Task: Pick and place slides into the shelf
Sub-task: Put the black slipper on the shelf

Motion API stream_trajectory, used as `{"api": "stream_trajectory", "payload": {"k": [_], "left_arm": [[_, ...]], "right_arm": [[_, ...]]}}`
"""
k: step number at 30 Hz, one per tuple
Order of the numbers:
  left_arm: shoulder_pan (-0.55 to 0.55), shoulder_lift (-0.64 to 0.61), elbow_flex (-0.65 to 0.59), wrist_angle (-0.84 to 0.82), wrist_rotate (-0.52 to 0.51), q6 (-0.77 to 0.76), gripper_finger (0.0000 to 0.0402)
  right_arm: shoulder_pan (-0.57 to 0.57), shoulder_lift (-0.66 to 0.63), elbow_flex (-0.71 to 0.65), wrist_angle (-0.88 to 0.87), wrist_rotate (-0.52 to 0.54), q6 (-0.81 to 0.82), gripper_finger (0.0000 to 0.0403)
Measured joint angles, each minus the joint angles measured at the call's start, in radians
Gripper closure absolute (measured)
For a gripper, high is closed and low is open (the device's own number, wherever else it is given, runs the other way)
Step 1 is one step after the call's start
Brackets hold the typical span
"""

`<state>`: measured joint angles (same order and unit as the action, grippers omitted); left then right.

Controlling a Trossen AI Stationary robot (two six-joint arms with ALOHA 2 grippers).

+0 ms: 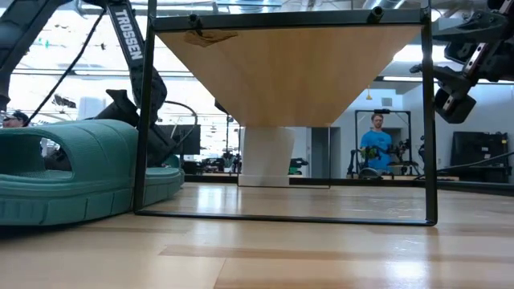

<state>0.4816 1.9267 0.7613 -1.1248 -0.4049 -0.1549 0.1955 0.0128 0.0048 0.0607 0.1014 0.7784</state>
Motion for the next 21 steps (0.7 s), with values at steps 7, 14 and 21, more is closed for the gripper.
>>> {"api": "stream_trajectory", "payload": {"k": [7,14,21], "left_arm": [[0.009,-0.088,-0.007,0.021,0.01,0.008,0.0395],[0.008,-0.212,-0.007,0.049,0.035,-0.005,0.0399],[0.007,-0.372,0.004,0.036,0.045,-0.012,0.0401]], "right_arm": [[0.0,0.0,0.0,0.0,0.001,0.0,0.0225],[-0.001,0.0,0.0,0.0,0.003,0.0,0.0225],[-0.001,0.0,0.0,0.0,0.004,0.0,0.0225]]}}
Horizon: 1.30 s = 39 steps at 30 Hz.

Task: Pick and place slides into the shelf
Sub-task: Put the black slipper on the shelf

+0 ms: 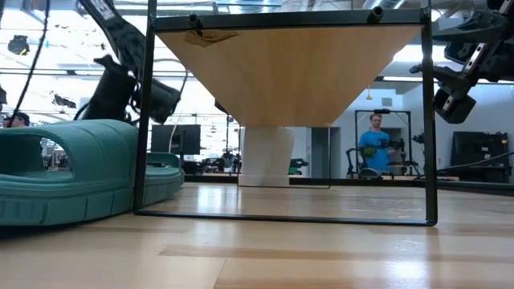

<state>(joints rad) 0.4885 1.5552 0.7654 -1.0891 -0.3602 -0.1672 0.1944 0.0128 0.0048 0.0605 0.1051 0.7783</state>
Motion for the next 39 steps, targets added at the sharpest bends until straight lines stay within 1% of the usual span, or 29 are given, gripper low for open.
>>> {"api": "stream_trajectory", "payload": {"k": [7,13,17,22,27,30,32,35,39], "left_arm": [[-0.024,-0.206,0.033,-0.126,-0.05,-0.031,0.0401],[-0.09,-0.351,0.077,-0.258,-0.099,-0.066,0.0401],[-0.151,-0.4,0.136,-0.347,-0.142,-0.112,0.0401],[-0.237,-0.426,0.245,-0.416,-0.214,-0.167,0.0401],[-0.344,-0.43,0.383,-0.466,-0.321,-0.175,0.0401],[-0.409,-0.431,0.463,-0.473,-0.393,-0.123,0.0401],[-0.445,-0.431,0.509,-0.47,-0.423,-0.059,0.0401],[-0.486,-0.43,0.562,-0.464,-0.444,0.063,0.0401],[-0.517,-0.43,0.605,-0.462,-0.452,0.265,0.0401]], "right_arm": [[0.0,0.0,0.0,-0.004,0.001,0.0,0.0225],[0.0,0.0,0.0,-0.03,0.001,0.0,0.0225],[-0.001,0.0,0.0,-0.029,0.004,-0.001,0.0225],[-0.001,0.0,0.0,-0.029,0.005,-0.001,0.0225],[-0.001,0.0,0.0,-0.029,0.005,-0.001,0.0225],[-0.001,0.0,0.0,-0.029,0.005,-0.001,0.0225],[-0.001,0.0,0.0,-0.029,0.004,-0.001,0.0225],[-0.001,0.0,0.0,-0.029,0.004,-0.001,0.0225],[-0.001,0.0,0.0,-0.029,0.004,-0.001,0.0225]]}}
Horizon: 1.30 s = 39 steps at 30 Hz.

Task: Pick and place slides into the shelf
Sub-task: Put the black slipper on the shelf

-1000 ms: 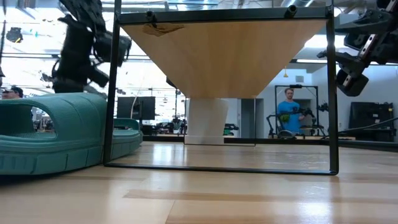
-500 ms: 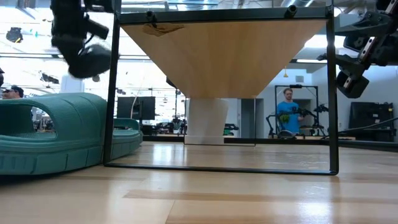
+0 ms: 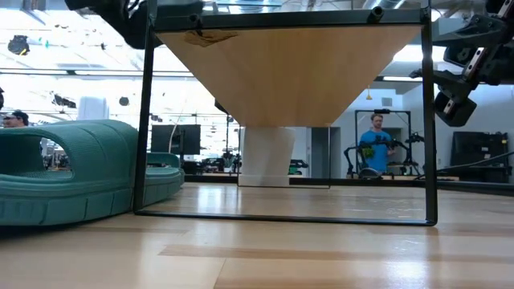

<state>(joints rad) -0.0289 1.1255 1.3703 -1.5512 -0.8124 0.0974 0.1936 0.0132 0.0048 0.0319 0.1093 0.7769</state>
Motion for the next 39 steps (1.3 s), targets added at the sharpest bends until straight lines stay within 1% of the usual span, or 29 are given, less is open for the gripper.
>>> {"api": "stream_trajectory", "payload": {"k": [4,8,14,18,22,26,28,35,39], "left_arm": [[-0.011,0.004,0.024,0.012,0.001,0.192,0.0401],[-0.012,0.029,0.038,0.065,-0.007,0.392,0.0401],[-0.012,0.097,0.047,0.201,-0.057,0.682,0.0401],[-0.011,0.128,0.047,0.283,-0.065,0.769,0.0401],[-0.011,0.154,0.047,0.366,-0.113,0.863,0.0401],[-0.017,0.171,0.048,0.461,-0.127,0.967,0.0401],[-0.027,0.18,0.047,0.473,-0.136,1.013,0.0401],[-0.044,0.237,0.047,0.553,-0.154,1.115,0.0401],[-0.043,0.272,0.047,0.585,-0.152,1.136,0.0401]], "right_arm": [[0.0,0.0,0.0,0.0,0.0,0.0,0.0225],[0.0,0.0,0.0,0.0,0.0,0.0,0.0225],[0.0,0.002,0.0,0.0,-0.003,0.001,0.0225],[0.0,0.002,0.0,0.0,-0.003,0.001,0.0225],[0.0,0.002,0.0,0.0,-0.004,0.01,0.0225],[0.0,0.002,0.0,-0.001,-0.008,0.035,0.0225],[0.002,0.002,0.0,-0.001,-0.012,0.047,0.0225],[0.002,0.009,0.0,-0.006,-0.035,0.09,0.0225],[0.002,0.023,0.0,-0.008,-0.041,0.115,0.0225]]}}
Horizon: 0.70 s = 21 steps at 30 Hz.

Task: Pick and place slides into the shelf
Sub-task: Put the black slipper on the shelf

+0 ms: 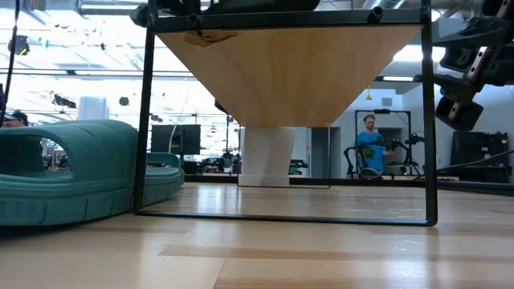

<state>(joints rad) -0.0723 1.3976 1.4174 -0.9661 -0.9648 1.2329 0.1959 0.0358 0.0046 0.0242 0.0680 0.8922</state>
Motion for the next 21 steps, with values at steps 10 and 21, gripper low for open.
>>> {"api": "stream_trajectory", "payload": {"k": [10,21], "left_arm": [[-0.006,0.079,0.0,0.016,0.044,-0.051,0.0401],[-0.059,0.078,0.0,0.008,0.066,-0.167,0.0401]], "right_arm": [[0.0,0.011,0.0,-0.001,-0.002,0.009,0.0225],[0.0,0.011,0.0,-0.002,-0.012,0.008,0.0225]]}}
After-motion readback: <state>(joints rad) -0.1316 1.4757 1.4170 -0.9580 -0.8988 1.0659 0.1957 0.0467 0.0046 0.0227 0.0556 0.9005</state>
